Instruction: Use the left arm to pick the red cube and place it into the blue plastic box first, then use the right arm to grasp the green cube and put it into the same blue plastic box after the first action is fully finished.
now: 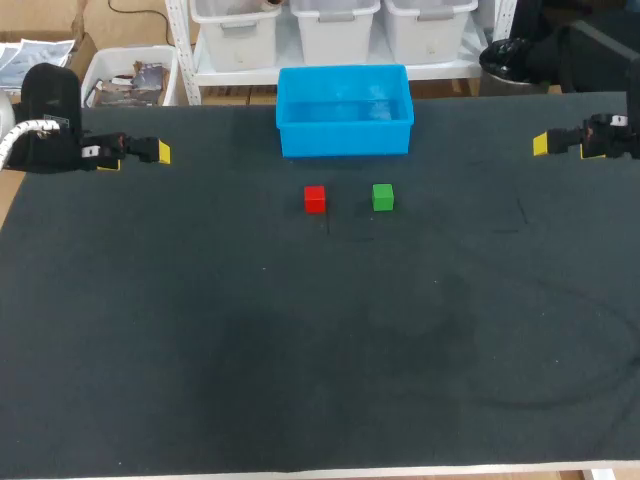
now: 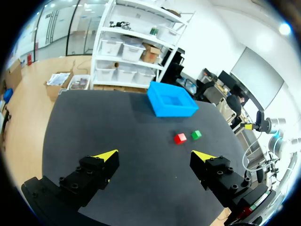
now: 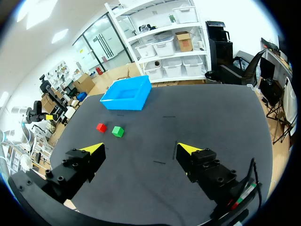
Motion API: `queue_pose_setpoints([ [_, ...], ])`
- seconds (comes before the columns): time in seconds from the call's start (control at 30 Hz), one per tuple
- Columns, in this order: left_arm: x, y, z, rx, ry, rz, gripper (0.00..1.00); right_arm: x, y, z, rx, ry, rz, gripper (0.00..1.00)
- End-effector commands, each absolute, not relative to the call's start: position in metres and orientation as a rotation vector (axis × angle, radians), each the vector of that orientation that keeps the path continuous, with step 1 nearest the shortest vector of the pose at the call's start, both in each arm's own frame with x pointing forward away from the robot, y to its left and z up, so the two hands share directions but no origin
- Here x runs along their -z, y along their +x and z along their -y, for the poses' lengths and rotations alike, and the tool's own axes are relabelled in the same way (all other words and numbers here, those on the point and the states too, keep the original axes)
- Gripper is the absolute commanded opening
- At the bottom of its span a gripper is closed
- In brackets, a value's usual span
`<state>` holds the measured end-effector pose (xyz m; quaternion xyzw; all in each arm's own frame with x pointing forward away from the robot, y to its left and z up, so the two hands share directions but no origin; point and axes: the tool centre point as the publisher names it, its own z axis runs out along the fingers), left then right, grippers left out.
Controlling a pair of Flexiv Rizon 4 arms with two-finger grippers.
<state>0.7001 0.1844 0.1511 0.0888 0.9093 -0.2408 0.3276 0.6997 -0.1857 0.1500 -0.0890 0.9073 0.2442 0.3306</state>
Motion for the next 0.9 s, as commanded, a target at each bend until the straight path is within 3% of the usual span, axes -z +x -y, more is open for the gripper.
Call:
queue_pose_setpoints([
  [0.03, -0.150, 0.700, -0.185, 0.634, 0.233, -2.378, 1.00, -0.150, 0.700, 0.186, -0.637, -0.232, -2.373, 1.00],
  [0.9, -0.154, 0.714, -0.161, 0.476, 0.245, -2.470, 1.00, -0.150, 0.700, 0.186, -0.637, -0.232, -2.373, 1.00],
])
